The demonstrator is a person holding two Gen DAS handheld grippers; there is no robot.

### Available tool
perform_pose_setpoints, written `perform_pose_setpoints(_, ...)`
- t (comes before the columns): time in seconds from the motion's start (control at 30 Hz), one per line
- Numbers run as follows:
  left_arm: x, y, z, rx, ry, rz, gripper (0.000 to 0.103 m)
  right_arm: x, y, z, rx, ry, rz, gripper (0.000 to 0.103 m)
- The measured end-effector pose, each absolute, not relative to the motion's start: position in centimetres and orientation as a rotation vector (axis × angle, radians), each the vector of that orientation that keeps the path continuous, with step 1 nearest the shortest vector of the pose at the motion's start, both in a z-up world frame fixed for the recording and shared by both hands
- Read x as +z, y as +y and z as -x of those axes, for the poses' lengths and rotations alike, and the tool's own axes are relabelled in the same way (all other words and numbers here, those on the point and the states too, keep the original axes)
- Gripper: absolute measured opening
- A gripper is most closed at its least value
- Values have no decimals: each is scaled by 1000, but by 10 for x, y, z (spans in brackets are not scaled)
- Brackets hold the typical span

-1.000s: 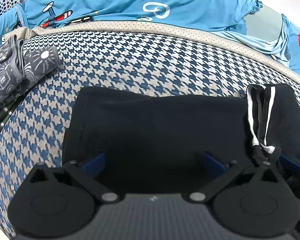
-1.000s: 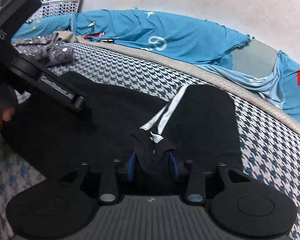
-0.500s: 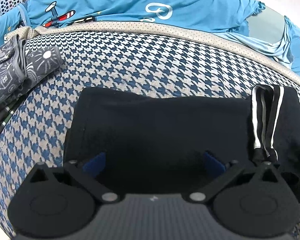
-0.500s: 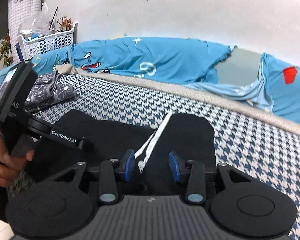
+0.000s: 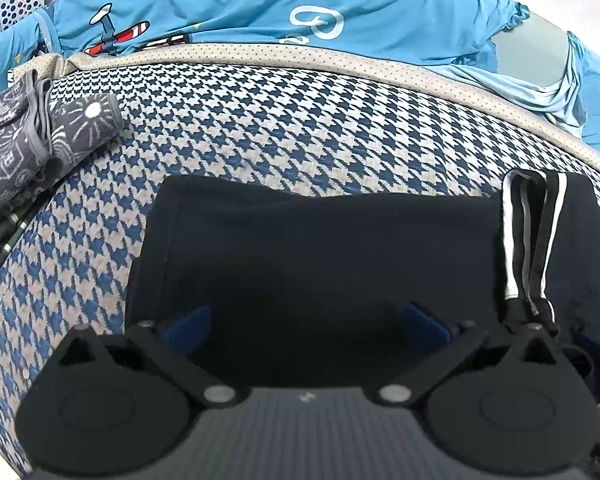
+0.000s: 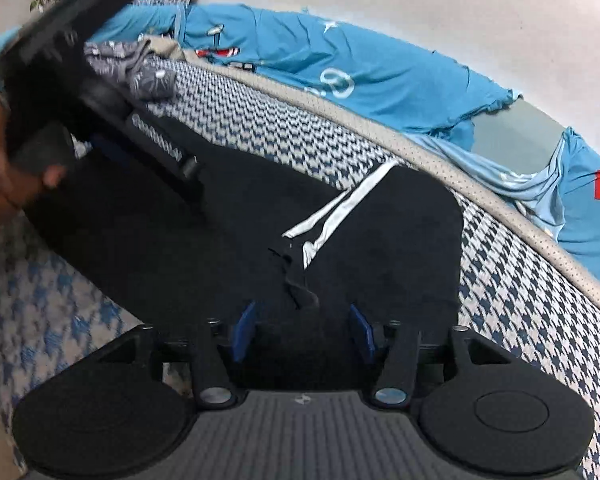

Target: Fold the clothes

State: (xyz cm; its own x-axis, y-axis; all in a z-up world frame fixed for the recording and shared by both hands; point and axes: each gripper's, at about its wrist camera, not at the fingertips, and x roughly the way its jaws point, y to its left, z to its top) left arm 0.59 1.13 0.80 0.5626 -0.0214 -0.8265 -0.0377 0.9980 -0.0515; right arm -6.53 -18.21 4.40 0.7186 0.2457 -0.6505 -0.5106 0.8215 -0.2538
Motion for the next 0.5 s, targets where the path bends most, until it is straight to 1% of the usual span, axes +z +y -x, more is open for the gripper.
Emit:
perform_pose_setpoints(0.03,8,12,-6,11,973,67,103,42,-181,65,428,644,455,34)
perform_pose_setpoints(0.1,8,13,-6,13,973,70,103,41,-180,65,438,644,462,14)
perform_pose_setpoints(0.2,8,16,-6,21,971,72,103,43,-178,66,426,637,460,10)
perform_pose_setpoints(0.5,10,21,-6,38,967,79,103,70,-179,64,477,608,259,10)
